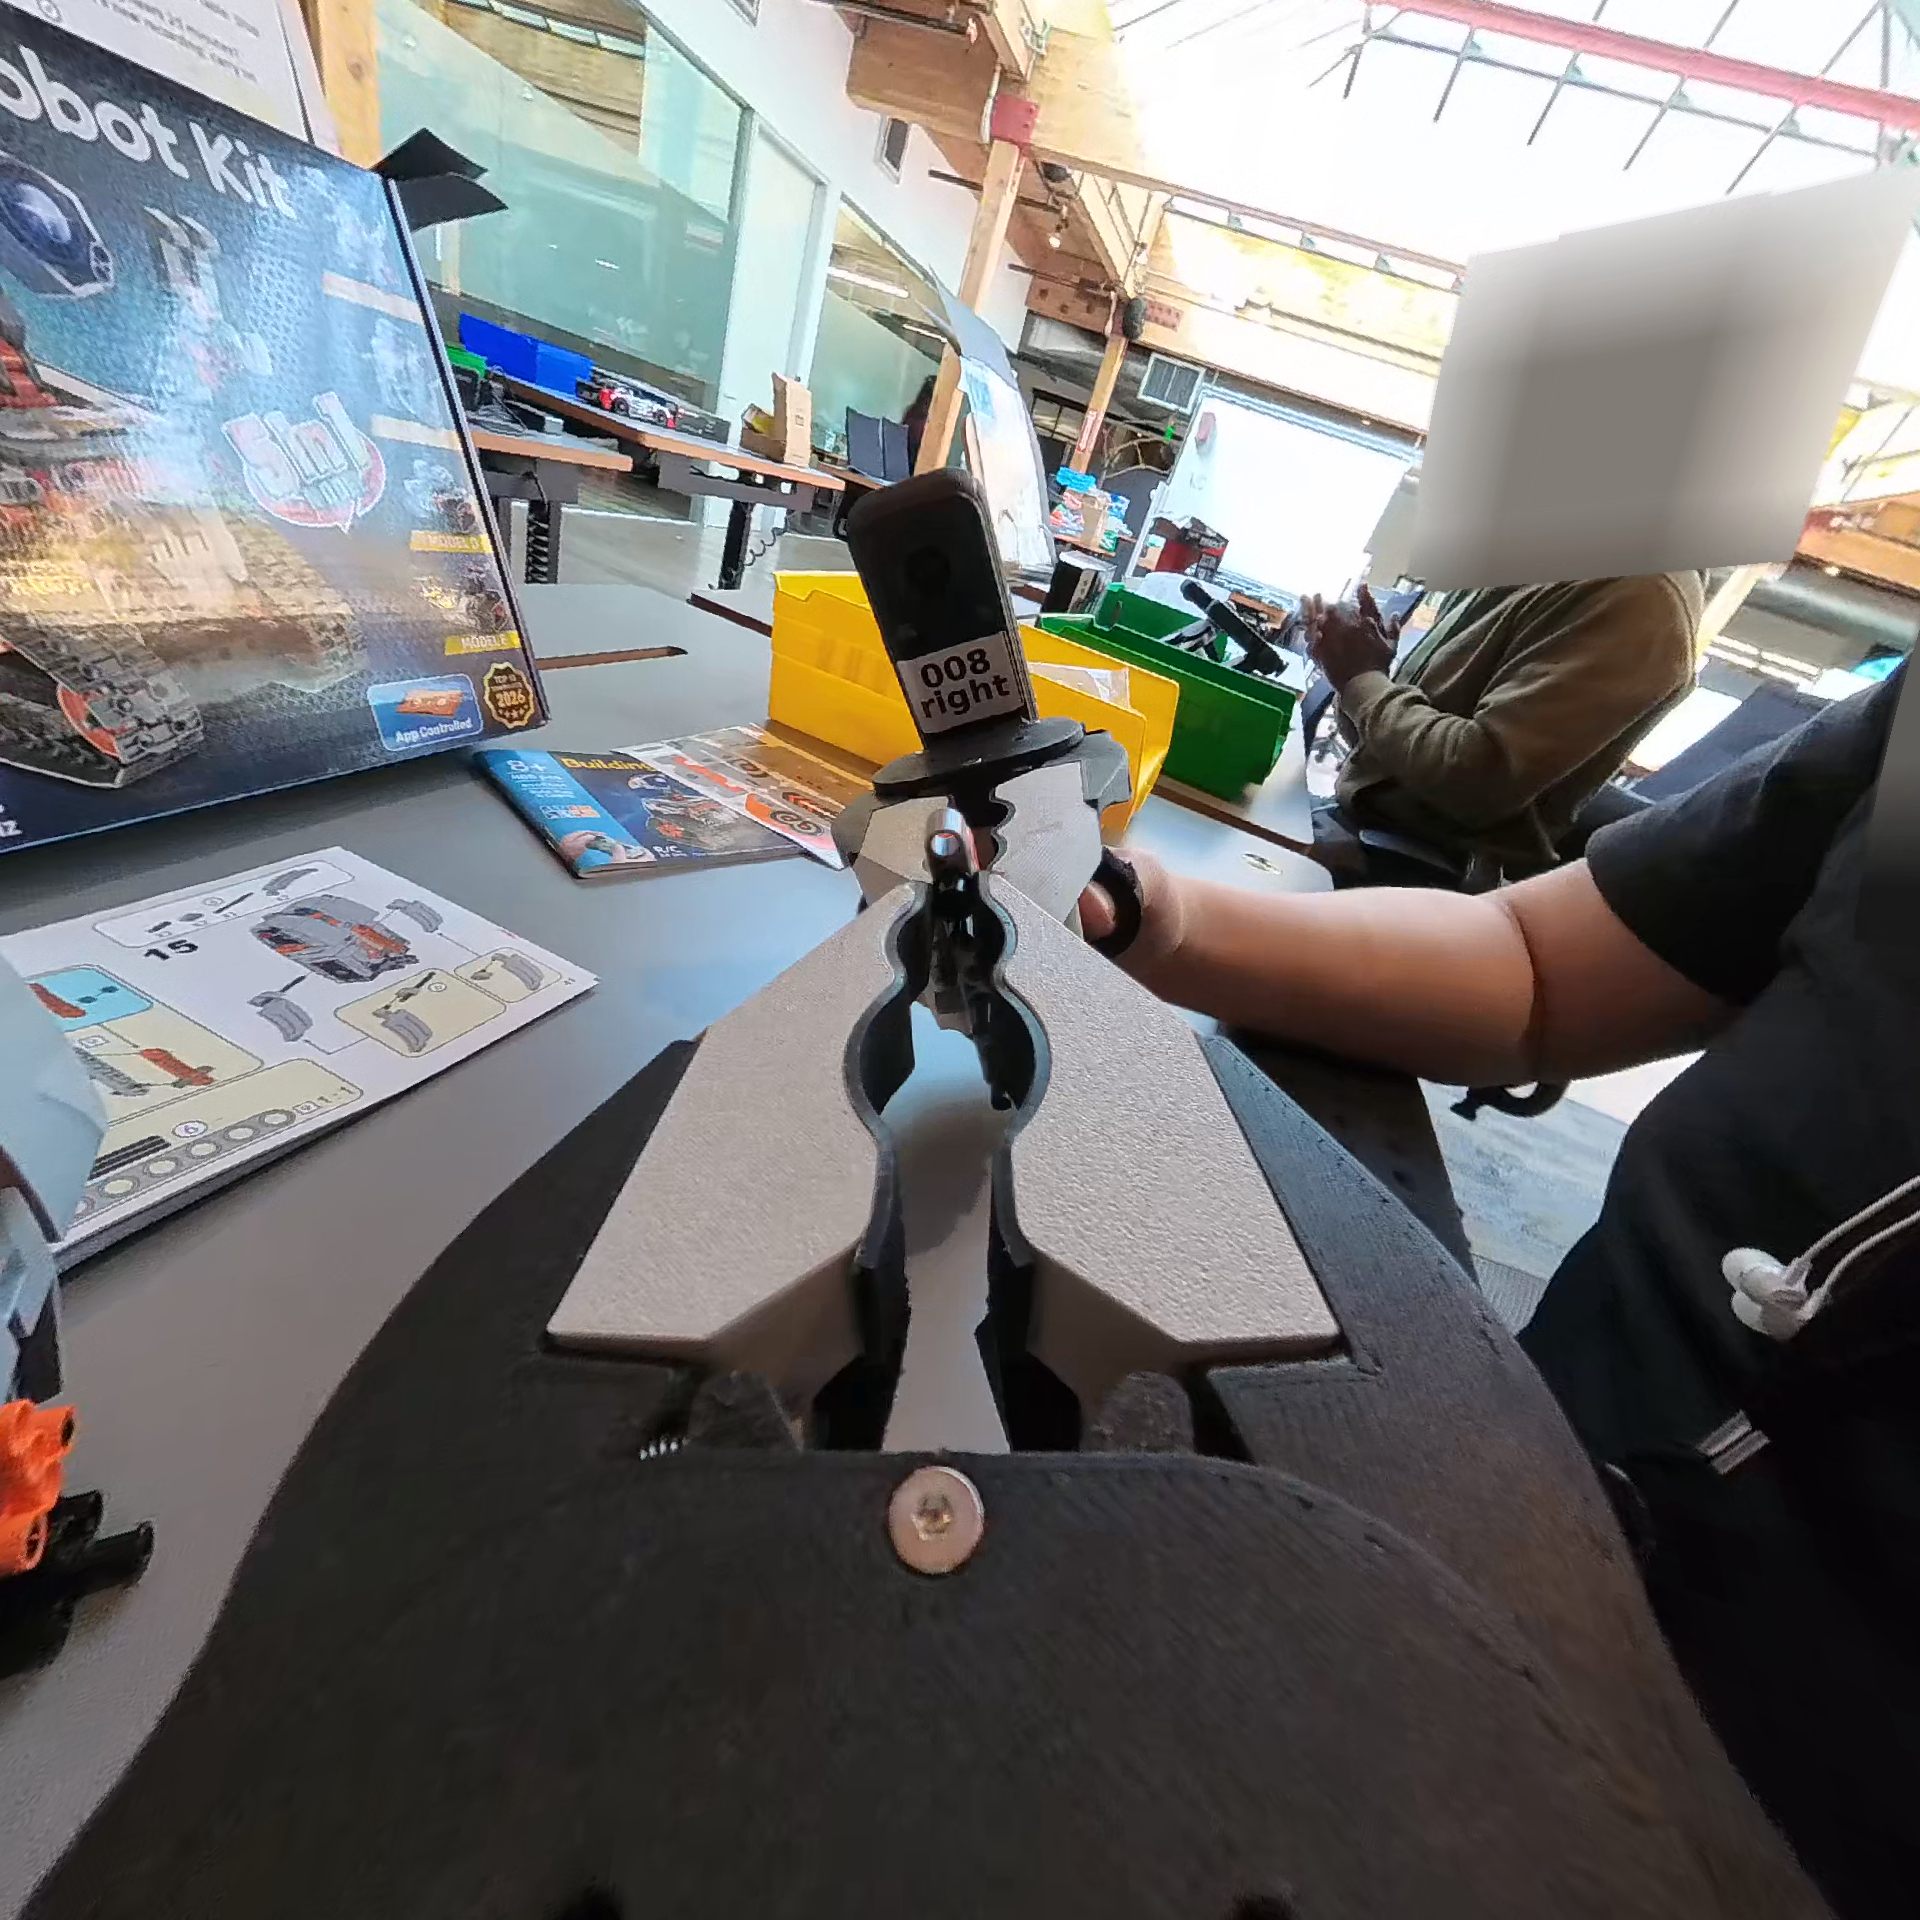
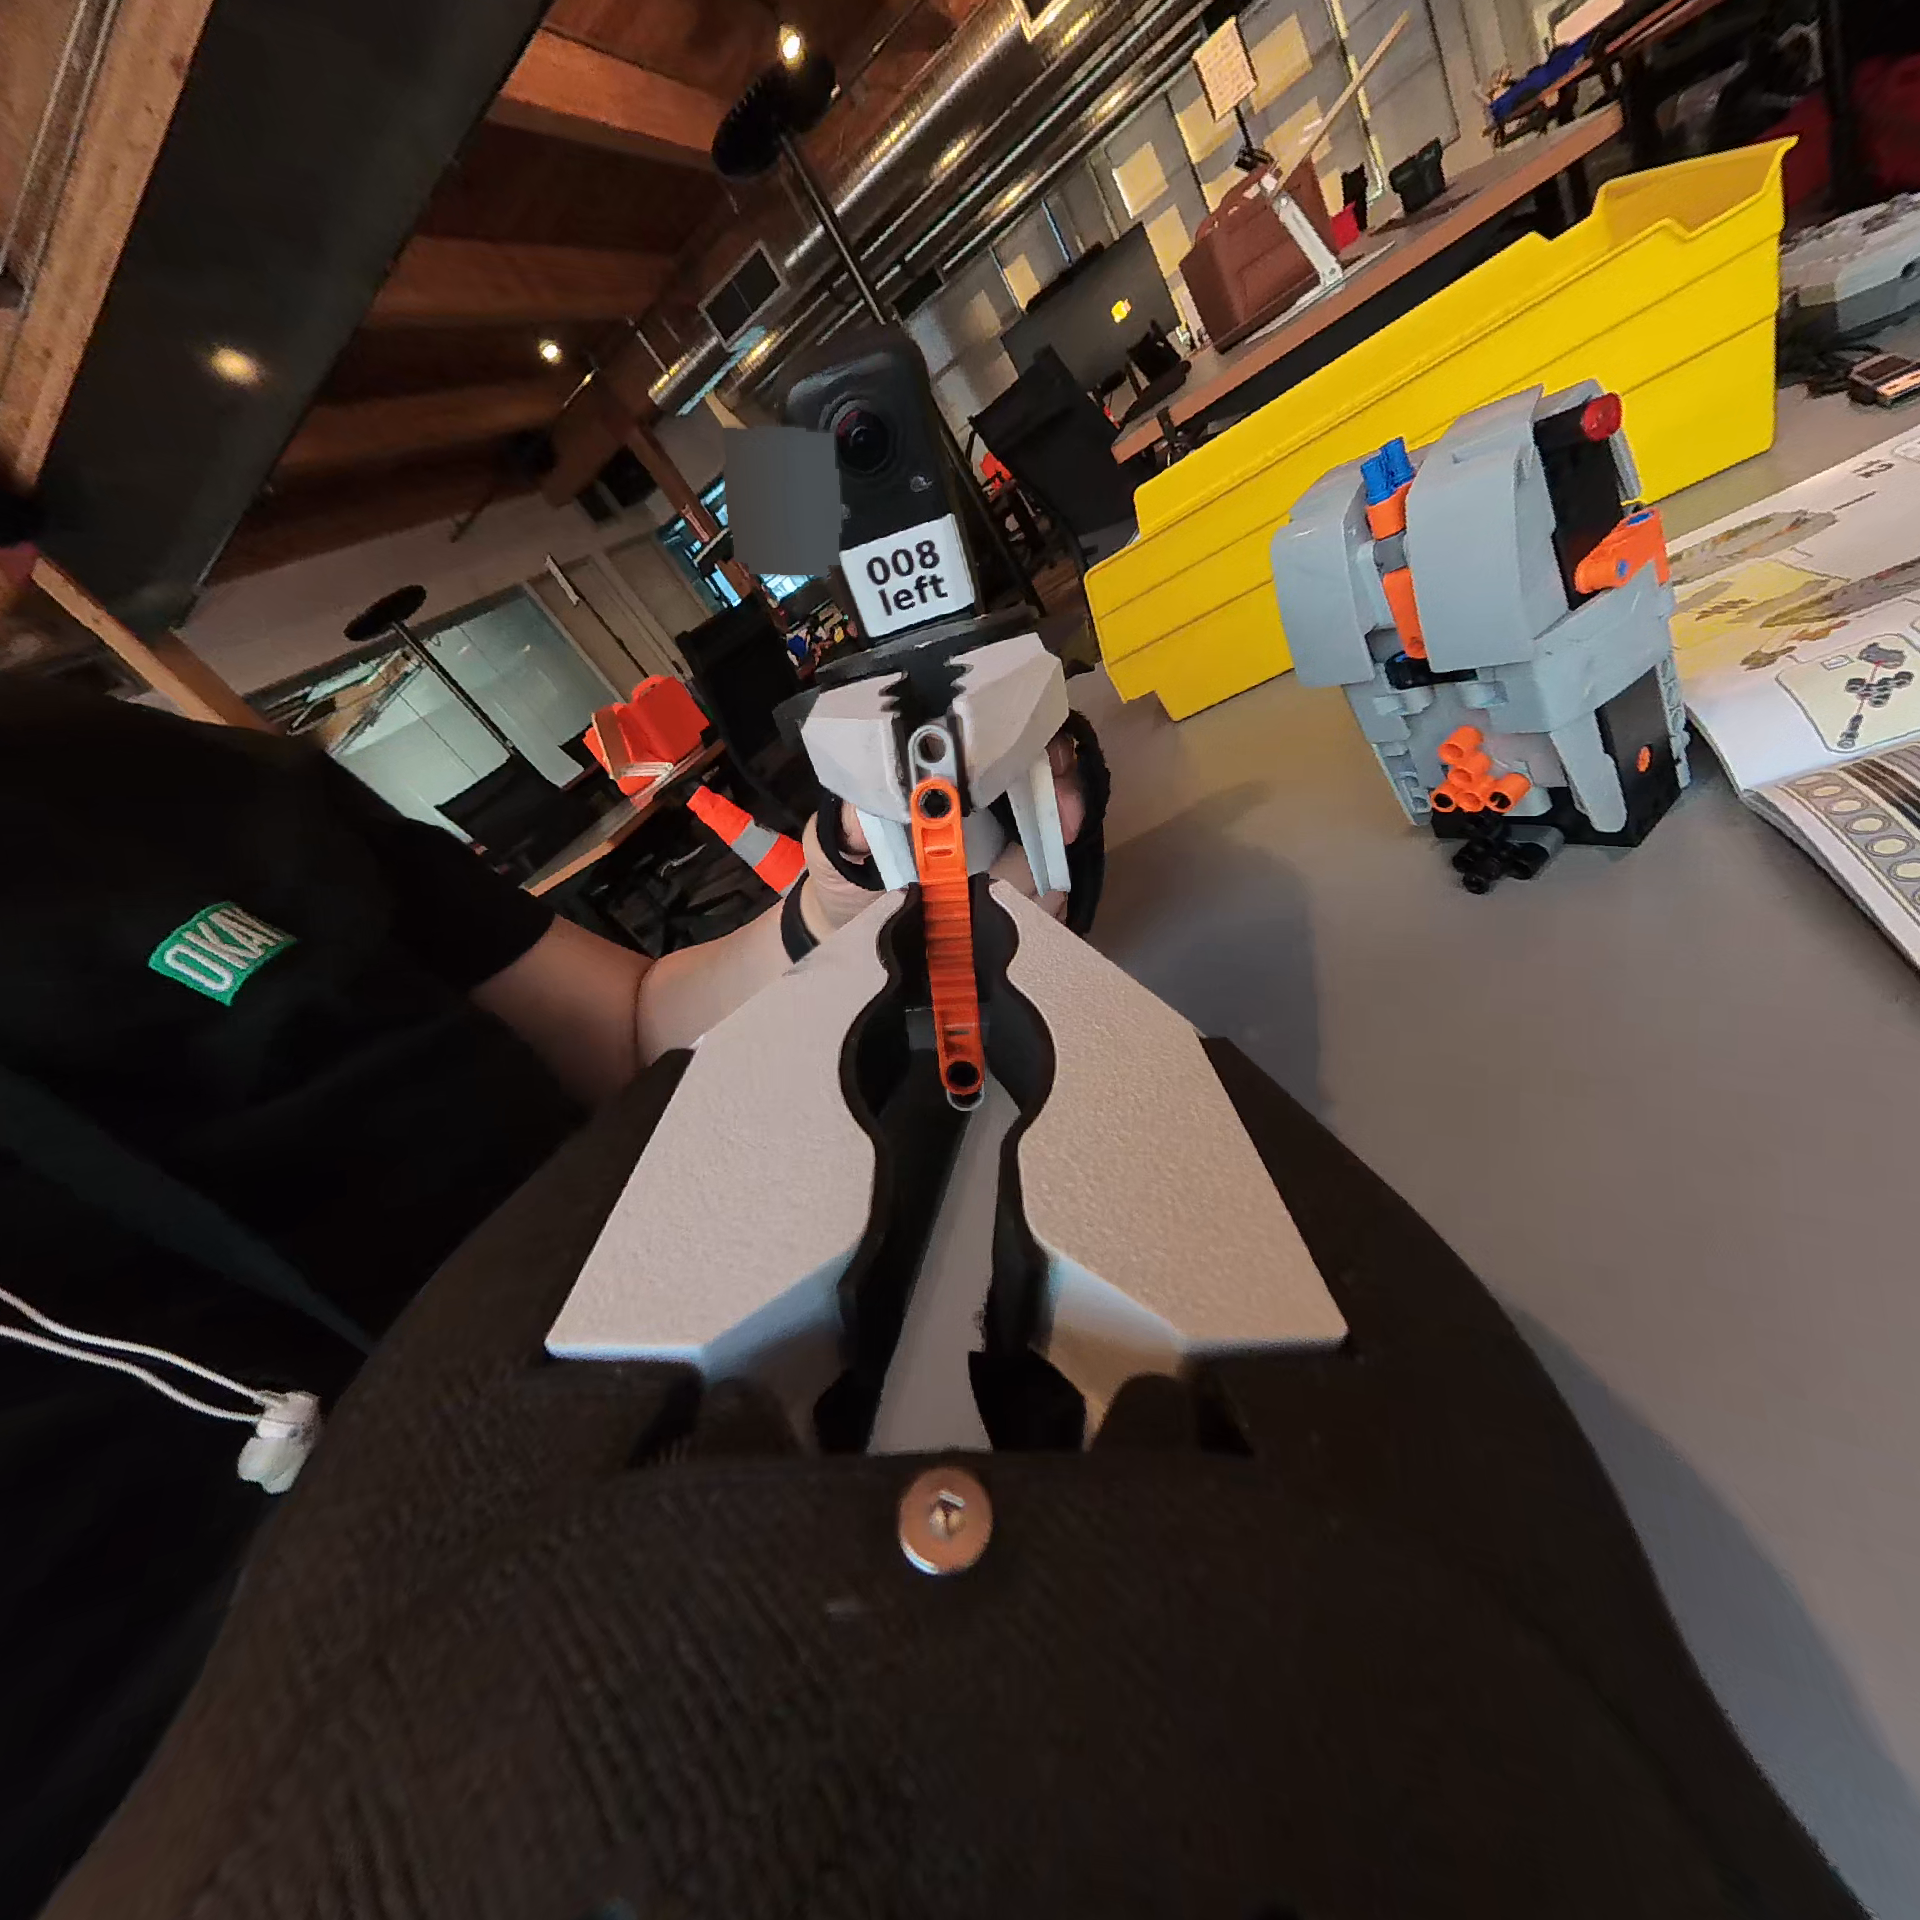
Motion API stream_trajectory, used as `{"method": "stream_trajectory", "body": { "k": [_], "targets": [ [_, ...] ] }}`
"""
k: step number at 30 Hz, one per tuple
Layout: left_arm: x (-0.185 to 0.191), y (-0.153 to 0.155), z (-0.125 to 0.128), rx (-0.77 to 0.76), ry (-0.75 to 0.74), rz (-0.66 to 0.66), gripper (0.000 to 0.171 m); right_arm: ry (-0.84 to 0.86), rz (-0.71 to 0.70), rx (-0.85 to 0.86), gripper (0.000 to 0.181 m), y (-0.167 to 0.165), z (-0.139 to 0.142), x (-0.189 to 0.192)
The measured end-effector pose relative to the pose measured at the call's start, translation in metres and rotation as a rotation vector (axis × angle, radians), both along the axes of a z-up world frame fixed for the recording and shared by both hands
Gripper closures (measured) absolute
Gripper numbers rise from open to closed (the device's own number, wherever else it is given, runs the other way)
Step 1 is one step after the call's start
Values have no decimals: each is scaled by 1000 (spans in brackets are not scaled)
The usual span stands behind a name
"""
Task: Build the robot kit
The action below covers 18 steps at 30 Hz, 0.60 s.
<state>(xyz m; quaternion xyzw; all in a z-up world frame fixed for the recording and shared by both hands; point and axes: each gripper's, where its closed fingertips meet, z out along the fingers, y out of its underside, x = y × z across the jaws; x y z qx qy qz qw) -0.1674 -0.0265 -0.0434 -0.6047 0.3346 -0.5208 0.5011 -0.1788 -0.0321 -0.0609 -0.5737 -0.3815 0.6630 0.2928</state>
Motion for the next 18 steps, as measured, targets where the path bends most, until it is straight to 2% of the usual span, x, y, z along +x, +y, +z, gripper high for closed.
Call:
{"method": "stream_trajectory", "body": {
  "k": [4,7,18],
  "targets": [
    [4,-1,-13,6,83,-21,167,-9,-12,37,163,2,2,3],
    [8,-6,-19,20,128,-47,167,-89,-3,126,172,-1,-9,5],
    [6,-15,-40,72,264,-73,167,-208,30,265,174,-8,-29,8]
  ]
}}
